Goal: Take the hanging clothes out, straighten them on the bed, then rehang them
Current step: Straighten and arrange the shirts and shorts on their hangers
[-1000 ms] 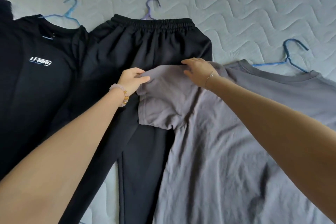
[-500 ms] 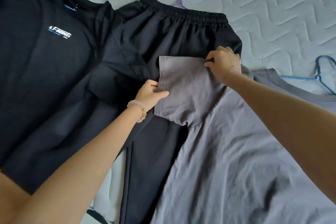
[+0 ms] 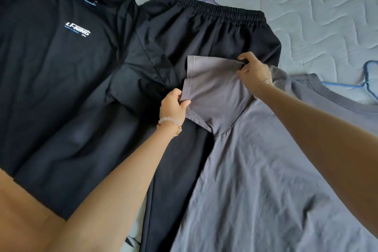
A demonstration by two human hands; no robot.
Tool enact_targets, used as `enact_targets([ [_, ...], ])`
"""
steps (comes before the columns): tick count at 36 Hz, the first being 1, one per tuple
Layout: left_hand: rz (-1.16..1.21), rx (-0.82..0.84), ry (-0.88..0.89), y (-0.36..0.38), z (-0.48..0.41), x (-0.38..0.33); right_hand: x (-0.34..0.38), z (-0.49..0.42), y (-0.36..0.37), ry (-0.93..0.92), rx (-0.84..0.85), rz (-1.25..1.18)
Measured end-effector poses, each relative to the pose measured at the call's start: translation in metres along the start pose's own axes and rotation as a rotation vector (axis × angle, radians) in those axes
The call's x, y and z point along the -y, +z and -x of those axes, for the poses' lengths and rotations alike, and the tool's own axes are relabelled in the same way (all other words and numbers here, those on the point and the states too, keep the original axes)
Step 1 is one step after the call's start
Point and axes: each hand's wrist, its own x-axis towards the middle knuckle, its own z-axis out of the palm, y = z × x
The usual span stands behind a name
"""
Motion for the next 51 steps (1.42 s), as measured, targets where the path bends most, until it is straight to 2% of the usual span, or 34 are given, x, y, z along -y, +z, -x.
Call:
enact_targets([
  [4, 0.0, 0.006, -0.027, 0.002, 0.012, -0.003, -0.009, 0.026, -0.002, -0.136, 0.153, -0.099],
  [7, 0.059, 0.03, -0.045, 0.0, 0.031, 0.0, -0.018, 0.053, -0.006, -0.152, 0.18, -0.112],
  [12, 0.106, 0.152, -0.127, -0.025, 0.08, 0.011, -0.038, 0.122, -0.029, 0.024, 0.202, -0.077],
  [17, 0.07, 0.306, -0.214, -0.075, 0.13, 0.019, -0.062, 0.201, -0.062, 0.228, 0.185, -0.289],
  [21, 0.028, 0.341, -0.247, -0.114, 0.169, 0.026, -0.067, 0.274, -0.085, 0.365, 0.115, -0.444],
  [26, 0.037, 0.398, -0.218, -0.149, 0.229, 0.036, -0.073, 0.38, -0.087, 0.513, 0.066, -0.661],
  [30, 0.084, 0.441, -0.214, -0.157, 0.28, 0.048, -0.082, 0.463, -0.067, 0.661, 0.047, -0.743],
  [32, 0.114, 0.473, -0.276, -0.155, 0.304, 0.054, -0.088, 0.508, -0.053, 0.723, 0.087, -0.772],
  [35, 0.123, 0.524, -0.365, -0.151, 0.341, 0.061, -0.102, 0.571, -0.023, 0.877, 0.241, -0.689],
  [36, 0.115, 0.534, -0.375, -0.15, 0.353, 0.063, -0.127, 0.588, -0.008, 0.921, 0.27, -0.65],
  [37, 0.116, 0.542, -0.385, -0.148, 0.364, 0.065, -0.157, 0.593, 0.016, 0.903, 0.216, -0.612],
  [38, 0.121, 0.545, -0.399, -0.147, 0.373, 0.066, -0.173, 0.599, 0.038, 0.88, 0.079, -0.552],
  [39, 0.124, 0.552, -0.416, -0.146, 0.381, 0.068, -0.185, 0.605, 0.047, 0.865, 0.113, -0.594],
  [40, 0.122, 0.56, -0.436, -0.144, 0.388, 0.071, -0.186, 0.616, 0.036, 0.781, 0.299, -0.618],
  [41, 0.121, 0.566, -0.451, -0.142, 0.395, 0.073, -0.171, 0.624, 0.016, 0.713, 0.362, -0.602],
  [42, 0.125, 0.571, -0.455, -0.141, 0.401, 0.075, -0.141, 0.628, -0.002, 0.68, 0.39, -0.704],
  [43, 0.131, 0.569, -0.453, -0.139, 0.407, 0.077, -0.132, 0.629, -0.026, 0.698, 0.361, -0.69],
  [46, 0.139, 0.537, -0.441, -0.135, 0.421, 0.081, -0.122, 0.623, -0.046, 0.519, 0.454, -0.533],
  [49, 0.128, 0.497, -0.42, -0.13, 0.436, 0.091, -0.122, 0.628, -0.054, 0.397, 0.488, -0.487],
  [51, 0.116, 0.475, -0.412, -0.126, 0.447, 0.099, -0.118, 0.639, -0.057, 0.278, 0.454, -0.405],
])
